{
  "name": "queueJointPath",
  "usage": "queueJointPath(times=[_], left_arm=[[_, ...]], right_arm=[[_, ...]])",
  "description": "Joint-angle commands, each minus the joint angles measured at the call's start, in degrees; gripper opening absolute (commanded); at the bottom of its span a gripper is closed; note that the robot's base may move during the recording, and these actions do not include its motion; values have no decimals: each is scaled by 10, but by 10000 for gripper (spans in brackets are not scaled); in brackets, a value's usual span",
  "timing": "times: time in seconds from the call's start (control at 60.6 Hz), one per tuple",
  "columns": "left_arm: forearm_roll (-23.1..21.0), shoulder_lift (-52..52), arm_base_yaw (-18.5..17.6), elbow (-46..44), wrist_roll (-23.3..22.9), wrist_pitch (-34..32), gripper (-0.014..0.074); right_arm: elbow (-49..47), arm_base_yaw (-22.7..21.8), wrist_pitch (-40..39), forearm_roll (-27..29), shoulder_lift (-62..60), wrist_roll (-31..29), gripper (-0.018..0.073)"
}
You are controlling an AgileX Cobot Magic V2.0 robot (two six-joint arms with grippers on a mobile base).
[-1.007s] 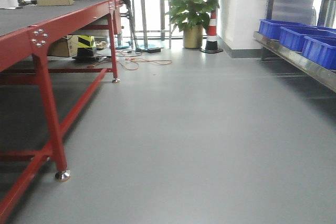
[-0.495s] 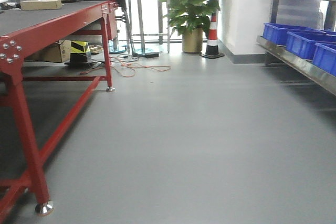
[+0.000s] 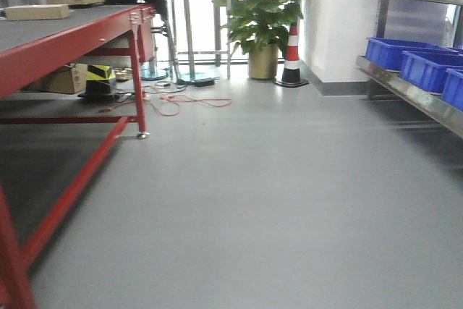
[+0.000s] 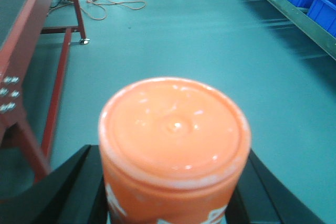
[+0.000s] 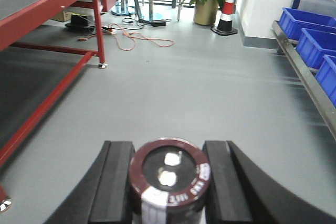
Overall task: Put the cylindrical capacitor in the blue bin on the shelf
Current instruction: 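Drive up to the steel shelf of blue bins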
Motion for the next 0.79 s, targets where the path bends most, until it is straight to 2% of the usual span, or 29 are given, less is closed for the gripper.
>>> queueJointPath(times=[0.0, 0.776], left_arm=[[-1, -2, -4, -4, 0, -11, -111], [-1, -2, -4, -4, 0, -11, -111]], right_arm=[[-5, 1, -13, -2, 0, -2, -162], [-5, 1, -14, -2, 0, -2, -162]])
